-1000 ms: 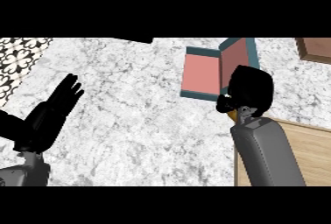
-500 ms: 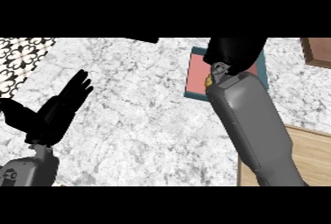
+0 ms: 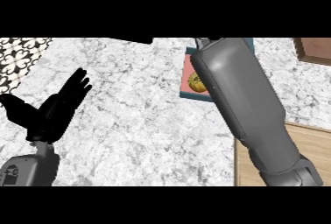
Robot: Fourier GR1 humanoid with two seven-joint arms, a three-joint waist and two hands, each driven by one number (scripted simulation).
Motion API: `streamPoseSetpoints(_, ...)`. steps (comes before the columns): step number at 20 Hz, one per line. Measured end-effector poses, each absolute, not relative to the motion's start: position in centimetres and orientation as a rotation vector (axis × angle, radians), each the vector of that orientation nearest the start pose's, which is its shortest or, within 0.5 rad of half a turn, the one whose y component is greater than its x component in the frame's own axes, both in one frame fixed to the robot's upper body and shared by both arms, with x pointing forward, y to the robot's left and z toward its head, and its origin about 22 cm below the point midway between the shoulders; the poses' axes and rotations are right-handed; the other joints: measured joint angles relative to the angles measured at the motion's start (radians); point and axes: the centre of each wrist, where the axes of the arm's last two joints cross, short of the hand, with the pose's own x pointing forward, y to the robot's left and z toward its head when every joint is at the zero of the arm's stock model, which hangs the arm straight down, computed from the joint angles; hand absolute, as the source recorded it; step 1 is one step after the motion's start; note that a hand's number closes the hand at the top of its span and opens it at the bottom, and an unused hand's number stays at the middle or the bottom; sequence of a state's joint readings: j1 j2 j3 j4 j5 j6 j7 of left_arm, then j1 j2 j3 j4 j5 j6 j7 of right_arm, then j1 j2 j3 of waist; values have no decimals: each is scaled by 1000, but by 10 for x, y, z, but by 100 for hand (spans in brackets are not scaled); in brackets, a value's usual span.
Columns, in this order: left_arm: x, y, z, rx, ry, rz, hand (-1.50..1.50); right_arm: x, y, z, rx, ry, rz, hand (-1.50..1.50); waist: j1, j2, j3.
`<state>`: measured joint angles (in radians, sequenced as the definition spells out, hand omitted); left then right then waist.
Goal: Pick the squash from the tray and place it in the cardboard box
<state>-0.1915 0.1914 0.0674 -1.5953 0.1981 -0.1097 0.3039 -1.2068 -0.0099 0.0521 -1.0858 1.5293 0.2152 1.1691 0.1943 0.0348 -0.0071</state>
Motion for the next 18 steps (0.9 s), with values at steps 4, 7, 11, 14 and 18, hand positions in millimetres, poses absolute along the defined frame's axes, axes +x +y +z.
streamPoseSetpoints(4,284,268,68,-74,-1482,-107,0,407,-36,271,-1694,-981,433,150,-17,-2,1)
streamPoseSetpoints(7,282,274,65,-58,-1477,-88,0,416,-32,268,-1684,-960,458,150,-35,-5,2)
streamPoseSetpoints(11,280,281,66,-44,-1477,-71,0,427,-30,257,-1678,-940,485,150,-52,-5,3)
streamPoseSetpoints(14,280,286,65,-35,-1476,-60,0,433,-30,251,-1664,-933,494,150,-64,-5,4)
streamPoseSetpoints(18,276,287,64,-28,-1472,-51,0,441,-37,226,-1628,-906,506,150,-74,-7,5)
